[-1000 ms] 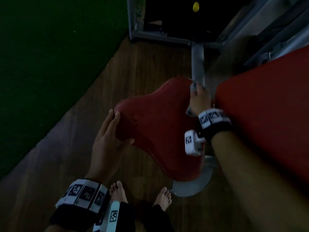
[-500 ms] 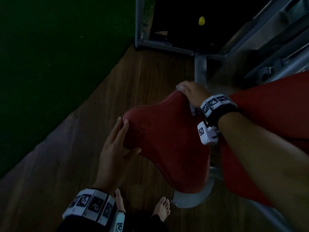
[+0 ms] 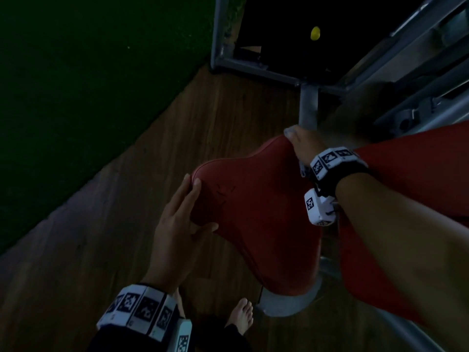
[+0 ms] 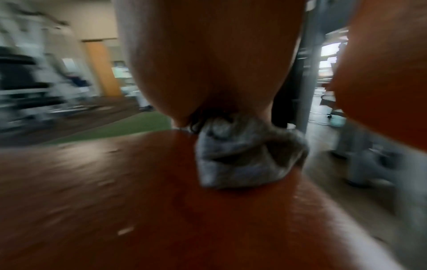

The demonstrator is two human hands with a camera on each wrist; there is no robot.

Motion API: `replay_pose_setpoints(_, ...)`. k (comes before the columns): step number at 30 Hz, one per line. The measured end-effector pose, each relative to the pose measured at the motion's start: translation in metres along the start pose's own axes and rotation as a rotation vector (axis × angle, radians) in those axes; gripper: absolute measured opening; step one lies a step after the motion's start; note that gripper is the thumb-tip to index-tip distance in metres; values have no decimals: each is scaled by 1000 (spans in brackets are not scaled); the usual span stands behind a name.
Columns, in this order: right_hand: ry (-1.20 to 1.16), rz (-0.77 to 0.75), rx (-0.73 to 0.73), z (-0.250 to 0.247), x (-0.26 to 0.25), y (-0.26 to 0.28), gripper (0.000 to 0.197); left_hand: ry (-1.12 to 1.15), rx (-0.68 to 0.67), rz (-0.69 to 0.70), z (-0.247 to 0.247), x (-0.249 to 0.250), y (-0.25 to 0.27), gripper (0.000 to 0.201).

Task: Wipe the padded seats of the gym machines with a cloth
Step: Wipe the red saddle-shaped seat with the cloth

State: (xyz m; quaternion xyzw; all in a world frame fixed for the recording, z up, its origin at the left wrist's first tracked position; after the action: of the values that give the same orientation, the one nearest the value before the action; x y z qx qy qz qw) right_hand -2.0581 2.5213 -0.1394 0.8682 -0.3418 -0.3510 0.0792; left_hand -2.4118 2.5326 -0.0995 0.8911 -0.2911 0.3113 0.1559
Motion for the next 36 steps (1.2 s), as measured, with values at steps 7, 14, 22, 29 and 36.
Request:
replay_pose_setpoints(7, 178, -403, -471, 74, -111, 47, 32, -49, -19, -16, 1, -2, -2, 93)
replay_pose_setpoints(14, 225, -278, -373, 46, -89, 29, 29, -48, -13, -12, 2, -3, -2, 94)
replay_pose_setpoints(22, 80, -346, -244, 64, -94, 61, 31, -14, 3, -3, -1, 0, -3, 95)
replay_pose_setpoints(29, 160, -190, 181, 59, -67, 157, 49, -37, -19, -5, 0, -3, -4, 95)
replay_pose_setpoints(36, 184, 80, 274, 67, 2, 232, 56, -85, -32, -25, 0, -5, -5, 96)
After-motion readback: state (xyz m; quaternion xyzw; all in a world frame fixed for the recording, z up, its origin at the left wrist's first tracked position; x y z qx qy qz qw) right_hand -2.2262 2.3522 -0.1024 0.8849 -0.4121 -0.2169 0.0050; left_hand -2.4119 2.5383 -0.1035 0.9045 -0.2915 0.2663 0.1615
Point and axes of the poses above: each hand's wrist, its own y-axis away from the middle knuckle, its own z-axis out of the palm, x = y × z, the point moved 8 cm from there along -y, towards the middle knuckle, and after that the axes turned 13 degrees about -y, right-handed, at the moved point
